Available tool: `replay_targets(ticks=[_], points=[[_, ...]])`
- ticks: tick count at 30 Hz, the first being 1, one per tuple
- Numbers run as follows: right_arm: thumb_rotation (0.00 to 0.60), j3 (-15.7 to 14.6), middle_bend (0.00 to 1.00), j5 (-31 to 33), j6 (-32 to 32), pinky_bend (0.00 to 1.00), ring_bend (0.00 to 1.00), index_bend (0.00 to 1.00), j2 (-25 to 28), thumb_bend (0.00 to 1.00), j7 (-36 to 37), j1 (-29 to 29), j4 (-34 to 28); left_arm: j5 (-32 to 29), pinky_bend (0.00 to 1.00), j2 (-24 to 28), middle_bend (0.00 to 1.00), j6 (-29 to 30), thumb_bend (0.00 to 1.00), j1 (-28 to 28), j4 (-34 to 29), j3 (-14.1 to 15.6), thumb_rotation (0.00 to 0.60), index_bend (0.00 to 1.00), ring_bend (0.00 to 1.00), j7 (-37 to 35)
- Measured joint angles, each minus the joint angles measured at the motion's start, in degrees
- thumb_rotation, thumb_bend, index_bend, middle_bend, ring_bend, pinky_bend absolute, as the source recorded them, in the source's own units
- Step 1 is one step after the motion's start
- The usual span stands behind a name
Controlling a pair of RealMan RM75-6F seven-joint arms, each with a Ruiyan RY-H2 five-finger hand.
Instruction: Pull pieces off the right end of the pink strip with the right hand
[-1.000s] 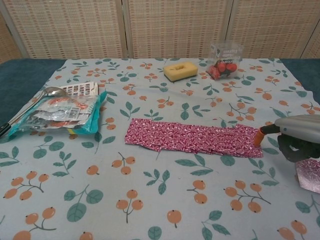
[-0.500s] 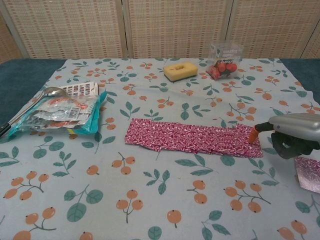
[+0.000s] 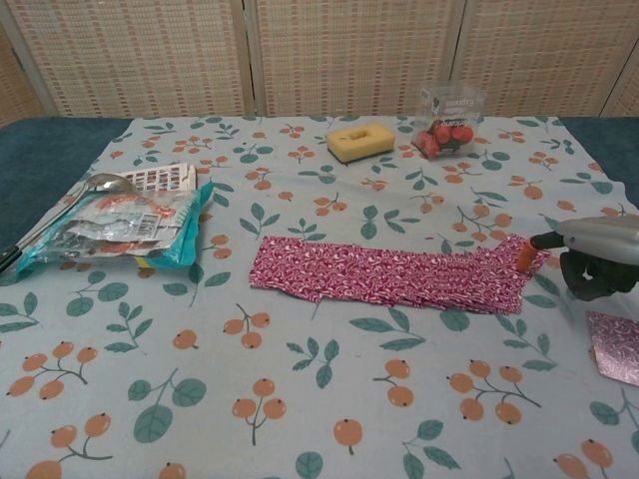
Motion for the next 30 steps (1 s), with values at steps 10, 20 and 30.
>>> replay_targets(ticks=[10,20,30], points=[[0.6,0.9,0.88,4.4,-2.2,0.88,0.98,0.25,0.0,1.0,1.8,0.5,5.3,-0.3,0.24,0.0,0.07,-0.2,0.37,-0.1,-0.1,-0.1,0.6,0.15,0.06,0.5],[0.6,1.3,0.88,5.7,1.1,0.88,0.98,0.25,1.2,1.0,2.0,-0.4,6.1,-0.1,0.24,-0.1,0.07,-0.2,0.37,-0.1,-0.2,0.1,0.6,0.15,0.06,0.8],[0.6,0.8,0.88,-5.9,9.6,0.86,0.96,0.25,5.1,1.0,6.9,-4.8,-1.1,-0.3,0.24,0.0,0.07,-0.5,0.37,-0.1,-0.2,0.1,0.6,0.15,0.06,0.9]])
